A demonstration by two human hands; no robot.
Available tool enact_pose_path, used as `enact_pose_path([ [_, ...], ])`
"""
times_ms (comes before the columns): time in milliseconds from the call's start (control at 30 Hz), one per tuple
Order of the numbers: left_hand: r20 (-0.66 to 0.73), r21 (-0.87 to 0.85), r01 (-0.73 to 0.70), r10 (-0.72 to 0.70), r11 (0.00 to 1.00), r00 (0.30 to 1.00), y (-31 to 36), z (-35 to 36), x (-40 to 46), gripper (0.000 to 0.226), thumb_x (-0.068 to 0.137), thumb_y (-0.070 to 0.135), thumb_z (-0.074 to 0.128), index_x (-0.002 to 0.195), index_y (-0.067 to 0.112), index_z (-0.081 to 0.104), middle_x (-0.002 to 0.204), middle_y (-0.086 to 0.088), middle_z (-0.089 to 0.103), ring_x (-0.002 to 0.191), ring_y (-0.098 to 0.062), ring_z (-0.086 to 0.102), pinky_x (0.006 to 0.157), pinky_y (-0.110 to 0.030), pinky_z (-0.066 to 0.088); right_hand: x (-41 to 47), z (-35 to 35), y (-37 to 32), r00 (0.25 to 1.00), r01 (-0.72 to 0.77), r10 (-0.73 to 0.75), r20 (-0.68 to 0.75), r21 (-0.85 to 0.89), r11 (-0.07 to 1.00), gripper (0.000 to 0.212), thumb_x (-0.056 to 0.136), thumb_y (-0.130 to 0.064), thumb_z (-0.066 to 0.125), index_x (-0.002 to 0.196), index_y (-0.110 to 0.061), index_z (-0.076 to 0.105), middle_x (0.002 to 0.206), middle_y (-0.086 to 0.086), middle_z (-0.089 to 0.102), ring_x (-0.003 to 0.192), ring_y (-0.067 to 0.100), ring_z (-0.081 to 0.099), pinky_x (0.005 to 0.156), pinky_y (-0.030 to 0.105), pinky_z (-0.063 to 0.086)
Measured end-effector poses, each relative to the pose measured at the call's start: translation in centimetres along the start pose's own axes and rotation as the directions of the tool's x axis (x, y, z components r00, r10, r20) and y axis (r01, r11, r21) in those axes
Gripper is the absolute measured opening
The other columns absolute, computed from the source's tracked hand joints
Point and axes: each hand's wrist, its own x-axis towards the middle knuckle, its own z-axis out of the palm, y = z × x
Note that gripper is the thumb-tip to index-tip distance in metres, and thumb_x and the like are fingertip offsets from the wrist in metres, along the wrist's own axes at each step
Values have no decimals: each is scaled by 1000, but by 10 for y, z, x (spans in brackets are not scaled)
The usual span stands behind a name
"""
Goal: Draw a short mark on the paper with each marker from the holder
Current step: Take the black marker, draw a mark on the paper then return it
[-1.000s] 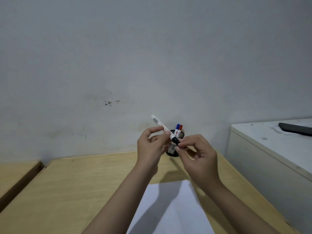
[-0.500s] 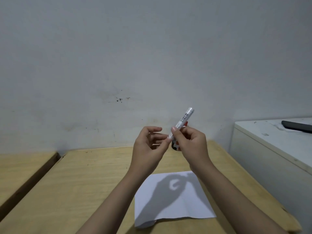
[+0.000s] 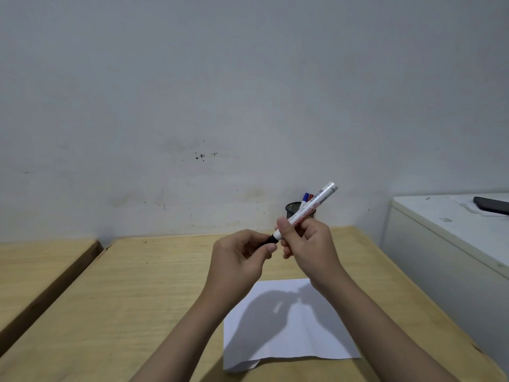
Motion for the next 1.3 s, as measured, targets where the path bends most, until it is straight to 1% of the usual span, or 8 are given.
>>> enact_pose_path([
  [100,32,-91,95,-93,991,995,-6,-2,7,15,73,1,73,70,16,73,70,-10,75,64,-24,70,66,-36,57,2,1,9,1000,14,-14,12,-10,1000,35,87,-22,61,76,11,61,50,-1,53,40,10,48,49,26,44],
  [233,92,-173,175,-161,969,983,-17,-4,15,9,71,-6,72,71,3,71,67,-10,74,58,-17,68,62,-25,57,6,4,22,999,28,-28,33,13,1000,29,87,-21,61,73,5,60,52,-2,55,41,8,48,48,22,44],
  [533,142,-207,228,-201,951,969,-43,-6,28,4,73,-8,69,74,-9,65,64,-11,69,57,-16,66,61,-23,55,10,17,46,999,40,-40,-4,45,998,27,88,-16,60,79,9,58,60,4,58,45,7,49,48,20,44],
  [733,195,-199,255,-216,946,957,-50,-11,31,6,77,-7,65,72,-4,64,59,-5,69,58,-15,65,62,-25,55,6,29,53,994,29,-22,-107,66,997,23,89,-20,59,68,-10,57,63,17,54,52,22,45,49,28,41],
  [900,112,105,8,-20,994,994,-50,-11,27,7,81,12,66,75,11,63,68,-3,68,68,-19,66,67,-44,55,7,40,54,973,-108,155,-171,256,961,30,89,-23,60,62,-13,57,53,-2,58,42,13,46,48,26,43],
  [1033,130,242,-149,120,959,984,-46,-13,25,16,88,26,55,81,13,60,64,2,62,60,-12,58,59,-37,53,11,42,48,978,-124,169,-119,314,941,30,88,-24,61,62,-10,58,49,0,52,39,12,45,49,29,42],
  [1133,198,376,-288,227,881,954,-51,-15,25,36,91,38,39,75,8,52,53,6,49,52,-15,46,47,-26,37,10,44,43,984,-112,152,-96,336,935,28,89,-20,59,64,-7,57,43,-7,51,38,8,44,45,24,42],
  [1300,192,414,-334,277,847,941,-57,-13,24,35,91,43,27,68,17,36,50,12,34,49,-14,39,45,-23,29,7,47,41,990,-106,133,-51,358,928,26,88,-21,59,65,-9,57,45,-7,52,41,8,44,44,21,43],
])
